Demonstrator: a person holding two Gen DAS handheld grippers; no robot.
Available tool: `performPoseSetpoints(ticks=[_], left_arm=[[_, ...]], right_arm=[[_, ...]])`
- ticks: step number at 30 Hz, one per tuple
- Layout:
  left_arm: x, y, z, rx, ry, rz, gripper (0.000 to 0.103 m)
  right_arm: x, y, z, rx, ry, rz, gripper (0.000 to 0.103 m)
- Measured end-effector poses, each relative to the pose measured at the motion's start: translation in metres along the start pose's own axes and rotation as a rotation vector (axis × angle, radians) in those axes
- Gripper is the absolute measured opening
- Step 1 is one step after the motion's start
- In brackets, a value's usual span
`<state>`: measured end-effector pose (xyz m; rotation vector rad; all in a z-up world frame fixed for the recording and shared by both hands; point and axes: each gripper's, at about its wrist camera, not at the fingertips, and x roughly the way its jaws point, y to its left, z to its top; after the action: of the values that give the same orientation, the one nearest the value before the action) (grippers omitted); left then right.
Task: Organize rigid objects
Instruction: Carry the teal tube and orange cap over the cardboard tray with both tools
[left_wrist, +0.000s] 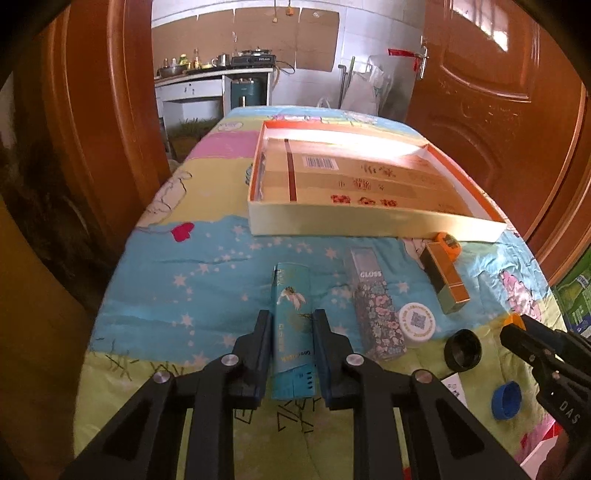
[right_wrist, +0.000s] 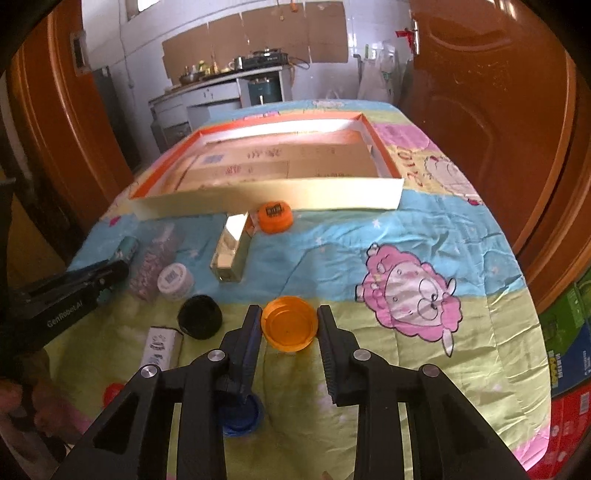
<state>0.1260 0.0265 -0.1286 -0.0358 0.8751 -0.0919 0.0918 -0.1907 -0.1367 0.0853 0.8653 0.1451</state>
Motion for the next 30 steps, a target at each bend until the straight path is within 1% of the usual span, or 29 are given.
performPoseSetpoints(ticks=[6,17,25,30], left_arm=[[-0.019,-0.004,0.009,0.007,-0.038,-0.009,0.022],[-0.049,-0.013,0.027,0.031,-0.100,-0.023,0.022],[-0.053,-0.014,0.047,0.021,-0.111,-0.027,0.022],[-0.052,-0.018,0.060,0.018,-0.114,-0.046,0.022]], right_arm=[[-0.018,0.003,0.007,-0.011,-0.049,-0.004,0.031],[-0.040,0.008,0.024,-0.030,-0.093,0.005,0.031],[-0.045,0.011,0.041,-0.029,-0.110,0.027,0.031],[-0.048,0.009,0.052,-0.027,-0.120,0.032,0.031]])
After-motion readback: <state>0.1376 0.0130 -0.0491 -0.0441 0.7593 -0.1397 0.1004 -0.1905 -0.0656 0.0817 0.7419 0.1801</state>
